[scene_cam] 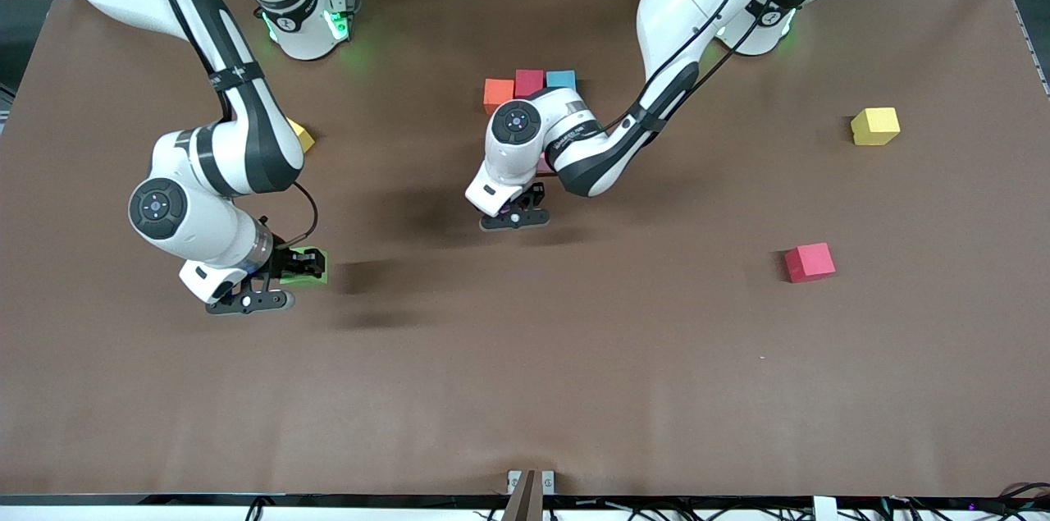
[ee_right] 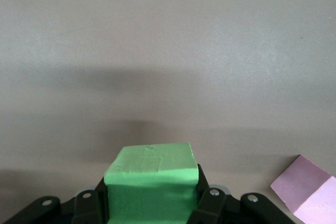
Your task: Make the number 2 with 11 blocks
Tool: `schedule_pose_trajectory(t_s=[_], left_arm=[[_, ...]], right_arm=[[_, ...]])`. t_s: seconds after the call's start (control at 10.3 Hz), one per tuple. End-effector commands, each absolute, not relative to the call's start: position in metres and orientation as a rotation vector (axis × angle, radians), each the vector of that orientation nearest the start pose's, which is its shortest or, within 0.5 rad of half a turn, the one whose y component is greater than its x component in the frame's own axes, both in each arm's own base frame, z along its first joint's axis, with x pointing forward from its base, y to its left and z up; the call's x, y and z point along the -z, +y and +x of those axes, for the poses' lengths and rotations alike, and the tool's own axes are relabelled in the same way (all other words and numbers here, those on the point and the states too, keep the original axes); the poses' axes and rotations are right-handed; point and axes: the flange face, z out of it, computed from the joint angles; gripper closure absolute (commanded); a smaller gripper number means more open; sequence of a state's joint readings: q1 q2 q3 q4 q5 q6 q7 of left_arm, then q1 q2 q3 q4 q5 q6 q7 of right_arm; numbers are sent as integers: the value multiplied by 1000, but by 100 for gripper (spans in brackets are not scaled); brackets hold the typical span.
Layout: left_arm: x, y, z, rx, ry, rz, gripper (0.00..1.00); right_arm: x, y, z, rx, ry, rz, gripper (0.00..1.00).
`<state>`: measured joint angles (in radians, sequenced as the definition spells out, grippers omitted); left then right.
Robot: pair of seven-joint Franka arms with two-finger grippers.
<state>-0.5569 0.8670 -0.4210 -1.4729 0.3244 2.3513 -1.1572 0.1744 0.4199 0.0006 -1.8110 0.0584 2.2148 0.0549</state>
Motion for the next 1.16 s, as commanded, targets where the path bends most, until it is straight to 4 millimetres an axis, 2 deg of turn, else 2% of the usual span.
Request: schedule_pose_trajectory(t_s=[0.0, 0.19, 0.29, 0.39, 0.48, 0.87, 0.97, 1.07], left_arm=[[-200, -569, 455, -21, -131, -3247, 52], [-200, -569, 455, -21, -131, -3247, 47], [-198, -569, 455, -25, -123, -3246, 38], [-198, -569, 455, -25, -123, -3246, 8], [-198, -569, 455, -23, -122, -3245, 0], [-205, -565, 463, -30, -182, -3256, 0], [-210, -565, 463, -20, -185, -3260, 0], [-227, -565, 467, 15, -185, -3273, 0]], right_arm=[[-320, 112, 630, -34, -101, -3084, 90], [-320, 110, 631, -34, -102, -3085, 89], [-320, 109, 631, -34, -102, -3085, 89], [-320, 109, 631, -34, -102, -3085, 89], [-320, 109, 631, -33, -104, -3085, 89], [-319, 109, 631, -33, -104, -3085, 88], [-319, 110, 631, -34, -102, -3085, 88], [-320, 112, 630, -34, -97, -3084, 88]])
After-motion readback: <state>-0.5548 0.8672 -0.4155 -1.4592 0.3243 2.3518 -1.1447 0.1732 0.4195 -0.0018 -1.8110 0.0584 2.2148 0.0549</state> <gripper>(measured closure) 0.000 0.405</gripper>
